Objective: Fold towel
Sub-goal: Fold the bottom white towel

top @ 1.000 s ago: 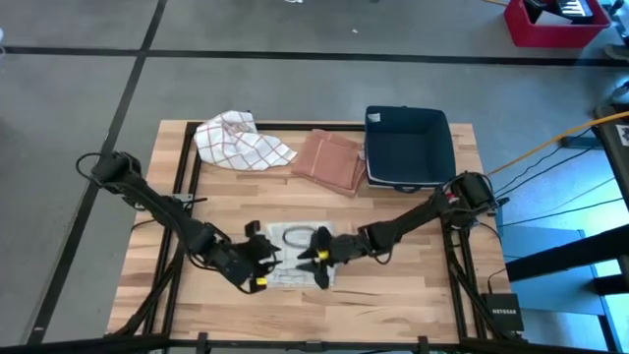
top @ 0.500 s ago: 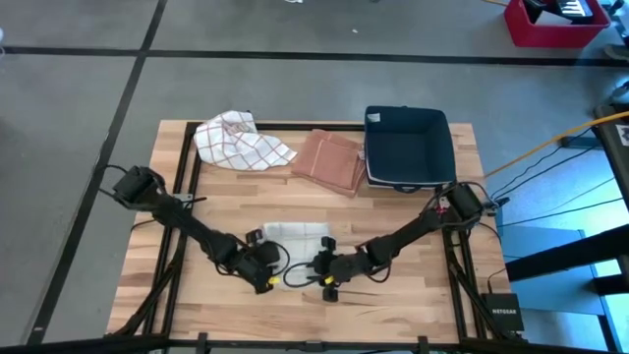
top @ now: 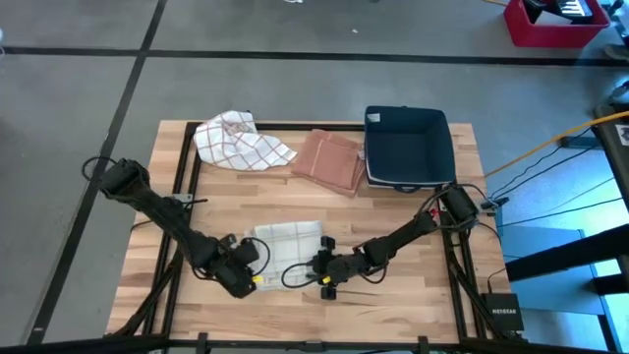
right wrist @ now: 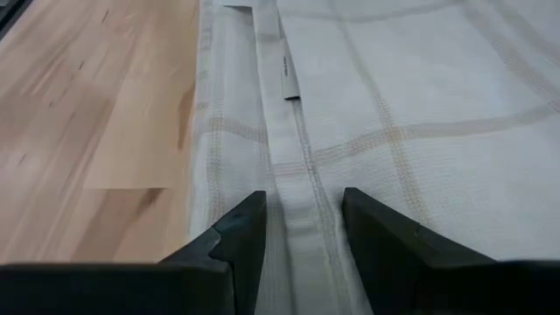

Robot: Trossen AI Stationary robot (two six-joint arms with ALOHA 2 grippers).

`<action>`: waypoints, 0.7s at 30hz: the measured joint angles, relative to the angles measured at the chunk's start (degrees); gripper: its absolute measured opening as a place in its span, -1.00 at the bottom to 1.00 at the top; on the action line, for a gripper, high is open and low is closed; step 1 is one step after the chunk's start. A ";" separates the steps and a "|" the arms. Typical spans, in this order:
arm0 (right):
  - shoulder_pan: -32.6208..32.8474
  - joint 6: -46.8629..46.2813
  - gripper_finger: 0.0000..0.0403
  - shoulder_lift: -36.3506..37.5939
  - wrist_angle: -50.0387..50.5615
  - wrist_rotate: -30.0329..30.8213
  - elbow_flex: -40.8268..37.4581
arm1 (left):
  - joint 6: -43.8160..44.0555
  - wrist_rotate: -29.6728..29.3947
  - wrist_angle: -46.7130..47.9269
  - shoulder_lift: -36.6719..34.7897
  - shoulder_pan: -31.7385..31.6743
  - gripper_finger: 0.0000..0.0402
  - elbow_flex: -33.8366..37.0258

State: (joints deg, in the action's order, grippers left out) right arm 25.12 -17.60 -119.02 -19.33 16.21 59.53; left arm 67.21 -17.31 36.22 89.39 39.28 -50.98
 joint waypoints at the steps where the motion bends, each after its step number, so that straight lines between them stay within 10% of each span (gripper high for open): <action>1: 0.01 0.03 -0.21 0.00 -0.22 -0.18 -0.04 | 0.59 -0.29 0.15 -0.75 0.33 -0.28 -0.36; 9: -0.02 0.02 -0.21 -0.13 -1.64 -0.57 -0.17 | -3.87 -20.01 -1.64 -4.62 1.09 -0.28 -1.82; 16: -0.02 0.27 -0.21 0.06 -1.43 -0.77 -0.20 | 2.61 -14.47 -2.98 -2.76 0.52 -0.28 0.69; 21: 0.05 5.33 -0.21 2.76 -0.19 -1.60 -0.46 | -8.62 -12.75 -12.20 -2.18 3.44 -0.28 0.74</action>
State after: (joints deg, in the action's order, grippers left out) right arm 25.17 -12.27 -116.26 -19.52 14.62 59.07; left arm 58.59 -30.06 24.02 87.21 42.71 -50.24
